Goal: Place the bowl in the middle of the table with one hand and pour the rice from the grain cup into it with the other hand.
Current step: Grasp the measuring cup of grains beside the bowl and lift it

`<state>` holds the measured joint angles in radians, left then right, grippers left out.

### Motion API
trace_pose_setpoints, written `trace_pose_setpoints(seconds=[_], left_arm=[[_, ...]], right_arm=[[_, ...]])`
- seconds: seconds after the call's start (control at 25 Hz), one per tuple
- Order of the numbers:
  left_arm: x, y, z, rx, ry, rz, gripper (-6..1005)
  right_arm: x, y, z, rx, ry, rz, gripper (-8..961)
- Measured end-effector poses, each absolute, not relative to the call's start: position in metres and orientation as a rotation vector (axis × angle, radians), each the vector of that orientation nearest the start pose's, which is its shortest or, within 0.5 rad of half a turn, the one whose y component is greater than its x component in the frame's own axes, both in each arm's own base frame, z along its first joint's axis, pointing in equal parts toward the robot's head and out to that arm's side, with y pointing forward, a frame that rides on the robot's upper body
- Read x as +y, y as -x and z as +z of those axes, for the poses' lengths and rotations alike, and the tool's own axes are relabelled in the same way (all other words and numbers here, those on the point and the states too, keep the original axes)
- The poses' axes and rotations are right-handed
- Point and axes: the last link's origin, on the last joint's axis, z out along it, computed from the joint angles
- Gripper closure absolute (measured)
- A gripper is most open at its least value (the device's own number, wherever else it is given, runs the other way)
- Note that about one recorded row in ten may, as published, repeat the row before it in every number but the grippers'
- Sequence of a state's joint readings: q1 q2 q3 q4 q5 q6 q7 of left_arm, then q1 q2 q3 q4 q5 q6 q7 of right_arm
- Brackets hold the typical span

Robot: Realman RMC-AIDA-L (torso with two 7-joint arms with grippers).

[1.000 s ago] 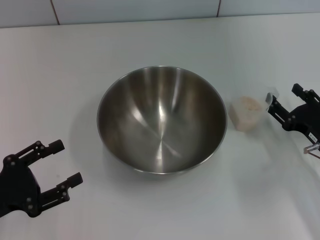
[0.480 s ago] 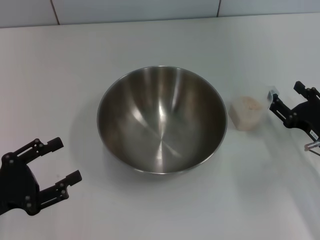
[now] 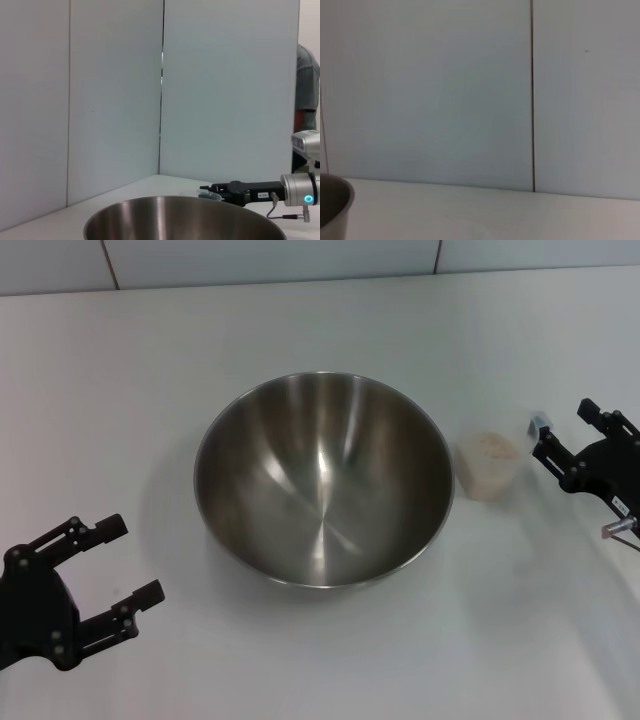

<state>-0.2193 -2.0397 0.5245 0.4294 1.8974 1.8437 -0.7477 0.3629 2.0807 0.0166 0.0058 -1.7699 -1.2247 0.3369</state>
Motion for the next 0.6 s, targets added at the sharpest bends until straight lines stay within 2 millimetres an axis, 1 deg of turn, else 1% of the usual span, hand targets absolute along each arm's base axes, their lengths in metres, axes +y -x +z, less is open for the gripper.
trace_pose_setpoints(seconds=[0.16, 0.4, 0.6], left_arm=[[0.2054, 0.3286, 0.0108, -0.302, 2.498, -0.968, 228], [0.2048, 0.3275, 0.0103, -0.3, 2.499, -0.978, 228], [0.2041, 0.3277, 0.0107, -0.302, 2.495, -0.98, 228]], right_arm=[[0.2806, -0.3582, -0.0355, 0.614, 1.848, 0.631, 252], [0.2826, -0.3543, -0.0378, 0.605, 1.861, 0.64, 429], [0.2833, -0.3512, -0.0406, 0.598, 1.88, 0.646, 631]])
